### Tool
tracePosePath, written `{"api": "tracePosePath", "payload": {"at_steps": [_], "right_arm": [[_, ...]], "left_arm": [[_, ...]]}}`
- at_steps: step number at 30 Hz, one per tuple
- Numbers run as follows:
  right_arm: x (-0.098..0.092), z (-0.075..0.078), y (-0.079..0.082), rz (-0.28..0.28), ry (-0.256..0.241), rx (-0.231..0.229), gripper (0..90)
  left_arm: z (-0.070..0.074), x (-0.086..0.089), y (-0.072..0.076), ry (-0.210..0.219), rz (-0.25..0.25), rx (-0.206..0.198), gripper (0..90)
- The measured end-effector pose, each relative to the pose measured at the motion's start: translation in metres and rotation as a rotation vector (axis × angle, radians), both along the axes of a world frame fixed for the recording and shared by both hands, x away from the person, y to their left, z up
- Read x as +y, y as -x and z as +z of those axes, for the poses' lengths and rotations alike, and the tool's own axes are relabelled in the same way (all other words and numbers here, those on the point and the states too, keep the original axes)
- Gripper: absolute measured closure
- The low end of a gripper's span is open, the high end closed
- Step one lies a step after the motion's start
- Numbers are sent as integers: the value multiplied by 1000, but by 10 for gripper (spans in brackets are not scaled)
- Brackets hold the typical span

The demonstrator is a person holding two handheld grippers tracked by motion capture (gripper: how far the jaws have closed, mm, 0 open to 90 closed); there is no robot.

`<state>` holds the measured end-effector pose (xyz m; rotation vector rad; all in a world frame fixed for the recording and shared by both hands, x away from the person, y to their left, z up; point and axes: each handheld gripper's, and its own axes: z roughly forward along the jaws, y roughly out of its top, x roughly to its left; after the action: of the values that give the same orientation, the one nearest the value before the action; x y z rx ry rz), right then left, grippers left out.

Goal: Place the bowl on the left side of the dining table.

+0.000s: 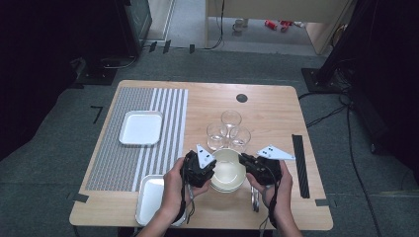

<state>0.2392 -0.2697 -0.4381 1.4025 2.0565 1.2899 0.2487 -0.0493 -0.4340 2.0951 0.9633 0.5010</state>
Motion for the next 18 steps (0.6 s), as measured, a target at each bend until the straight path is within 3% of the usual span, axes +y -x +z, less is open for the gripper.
{"api": "tracePosePath", "payload": {"at_steps": [2, 7, 11, 18], "right_arm": [[2, 0, 1, -4, 13, -6, 834], [3, -1, 3, -6, 25, -17, 822], [4, -2, 3, -4, 21, -18, 809], [5, -5, 3, -9, 34, -9, 809]], "left_arm": [[-1, 1, -1, 26, 12, -6, 785], [-1, 0, -4, 37, 23, -17, 816], [-2, -4, -4, 4, 29, -63, 838], [0, -1, -7, 47, 11, -57, 845]]}}
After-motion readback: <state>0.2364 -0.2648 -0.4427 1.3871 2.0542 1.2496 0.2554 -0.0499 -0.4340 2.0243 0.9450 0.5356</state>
